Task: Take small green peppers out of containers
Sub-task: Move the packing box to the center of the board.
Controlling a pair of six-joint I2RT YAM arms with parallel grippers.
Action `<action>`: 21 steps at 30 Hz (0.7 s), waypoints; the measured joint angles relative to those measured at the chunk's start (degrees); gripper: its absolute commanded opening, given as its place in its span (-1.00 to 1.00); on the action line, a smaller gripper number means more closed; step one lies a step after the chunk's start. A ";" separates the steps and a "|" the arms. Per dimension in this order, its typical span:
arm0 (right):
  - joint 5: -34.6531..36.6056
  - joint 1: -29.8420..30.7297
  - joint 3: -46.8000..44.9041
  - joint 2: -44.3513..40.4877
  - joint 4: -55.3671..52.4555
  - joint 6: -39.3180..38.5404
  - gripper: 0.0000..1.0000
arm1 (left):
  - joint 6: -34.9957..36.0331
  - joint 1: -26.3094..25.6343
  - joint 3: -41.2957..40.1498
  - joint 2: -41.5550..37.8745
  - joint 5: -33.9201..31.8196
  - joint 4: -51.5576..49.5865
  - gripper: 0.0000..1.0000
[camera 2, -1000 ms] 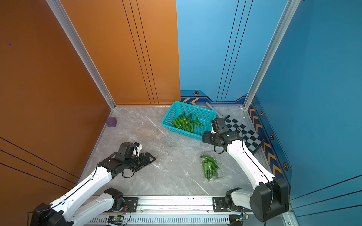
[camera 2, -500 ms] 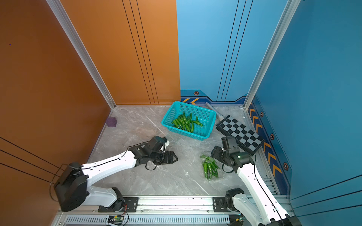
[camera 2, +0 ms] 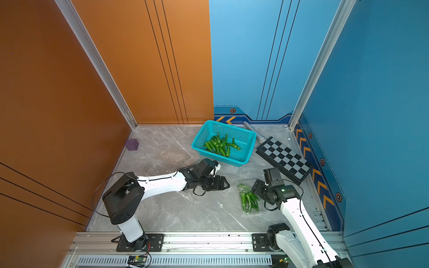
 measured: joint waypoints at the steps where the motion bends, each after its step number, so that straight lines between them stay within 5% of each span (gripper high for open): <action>1: -0.28 -0.02 -0.39 0.28 0.24 0.00 0.49 | -0.02 0.00 0.00 0.15 0.11 0.13 0.53; 21: -2.95 7.69 0.90 9.22 8.96 1.73 0.45 | -3.78 1.86 -7.74 -0.11 0.15 4.68 0.45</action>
